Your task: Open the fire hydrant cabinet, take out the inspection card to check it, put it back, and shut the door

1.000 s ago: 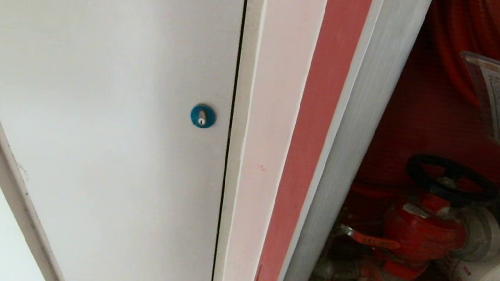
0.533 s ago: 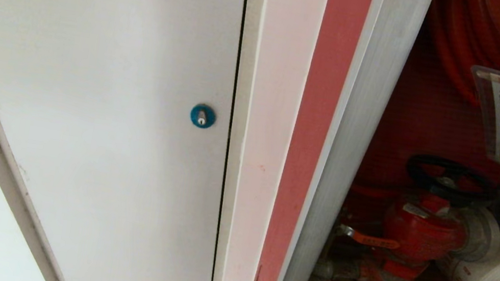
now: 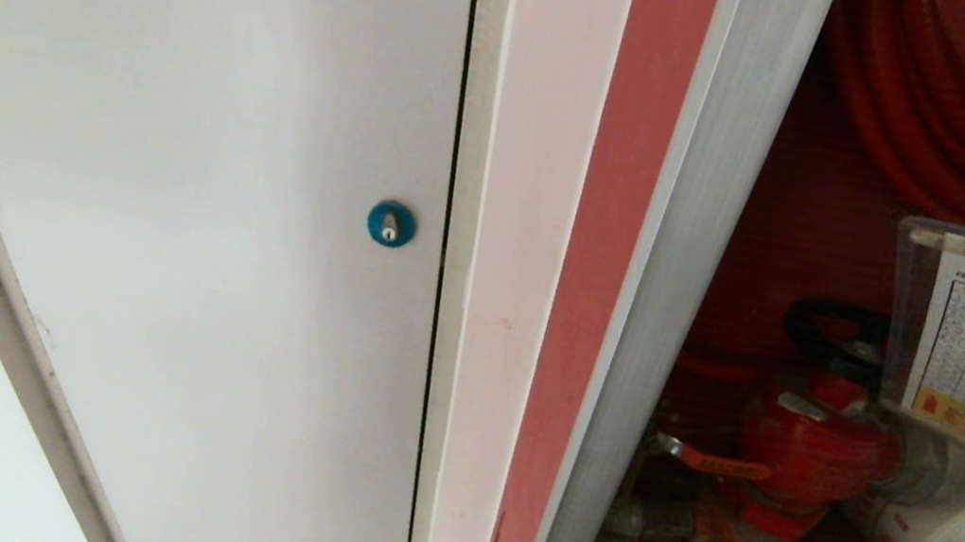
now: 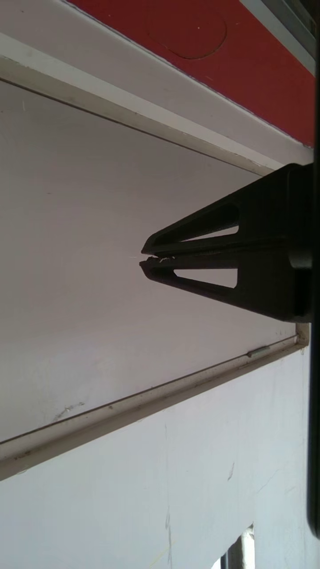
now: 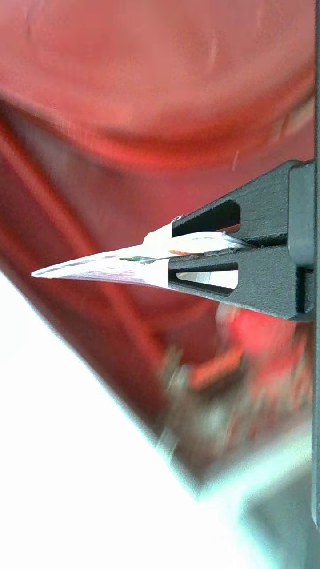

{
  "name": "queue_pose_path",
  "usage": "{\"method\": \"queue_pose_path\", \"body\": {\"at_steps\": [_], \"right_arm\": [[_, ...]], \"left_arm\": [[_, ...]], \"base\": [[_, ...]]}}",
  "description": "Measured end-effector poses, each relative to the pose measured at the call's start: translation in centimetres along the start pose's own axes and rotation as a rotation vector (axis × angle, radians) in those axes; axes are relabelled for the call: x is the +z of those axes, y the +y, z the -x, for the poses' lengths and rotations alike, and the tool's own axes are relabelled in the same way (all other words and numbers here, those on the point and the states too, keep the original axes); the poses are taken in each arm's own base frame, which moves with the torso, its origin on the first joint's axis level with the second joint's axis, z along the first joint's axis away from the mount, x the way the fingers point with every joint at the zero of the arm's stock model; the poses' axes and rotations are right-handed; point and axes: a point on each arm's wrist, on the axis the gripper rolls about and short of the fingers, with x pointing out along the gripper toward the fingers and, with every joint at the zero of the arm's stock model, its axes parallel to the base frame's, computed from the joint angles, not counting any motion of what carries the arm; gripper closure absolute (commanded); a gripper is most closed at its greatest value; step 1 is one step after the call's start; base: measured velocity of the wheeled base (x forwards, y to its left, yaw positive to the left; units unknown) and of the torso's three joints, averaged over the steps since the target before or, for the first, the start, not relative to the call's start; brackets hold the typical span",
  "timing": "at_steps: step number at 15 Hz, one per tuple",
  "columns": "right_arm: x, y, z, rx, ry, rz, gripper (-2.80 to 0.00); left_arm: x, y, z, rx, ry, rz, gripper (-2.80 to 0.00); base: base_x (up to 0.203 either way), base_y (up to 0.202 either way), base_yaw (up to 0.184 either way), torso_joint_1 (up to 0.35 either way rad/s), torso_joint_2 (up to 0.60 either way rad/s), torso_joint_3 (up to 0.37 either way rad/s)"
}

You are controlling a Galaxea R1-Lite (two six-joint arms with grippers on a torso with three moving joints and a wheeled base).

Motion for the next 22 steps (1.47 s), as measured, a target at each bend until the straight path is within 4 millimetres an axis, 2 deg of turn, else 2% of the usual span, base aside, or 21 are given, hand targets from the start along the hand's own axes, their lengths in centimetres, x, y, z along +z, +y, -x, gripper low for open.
{"method": "queue_pose_path", "body": {"at_steps": [5, 12, 17, 22], "right_arm": [[1.9, -1.0, -0.5, 0.148, -0.138, -0.39, 0.0], [4.5, -1.1, -2.9, 0.414, -0.197, -0.794, 0.0], [6.1, -1.2, -4.2, 0.627, -0.244, -0.889, 0.0], [7.4, -0.9, -6.6, 0.699, -0.295, -0.893, 0.0]], "left_arm": [[0.0, 0.0, 0.0, 0.001, 0.0, 0.0, 0.0], [0.0, 0.0, 0.0, 0.001, 0.0, 0.0, 0.0], [0.0, 0.0, 0.0, 0.001, 0.0, 0.0, 0.0], [0.0, 0.0, 0.0, 0.0, 0.0, 0.0, 0.0]], "base": [[0.0, 0.0, 0.0, 0.0, 0.0, 0.0], [0.0, 0.0, 0.0, 0.0, 0.0, 0.0], [0.0, 0.0, 0.0, 0.0, 0.0, 0.0], [0.0, 0.0, 0.0, 0.0, 0.0, 0.0]]}}
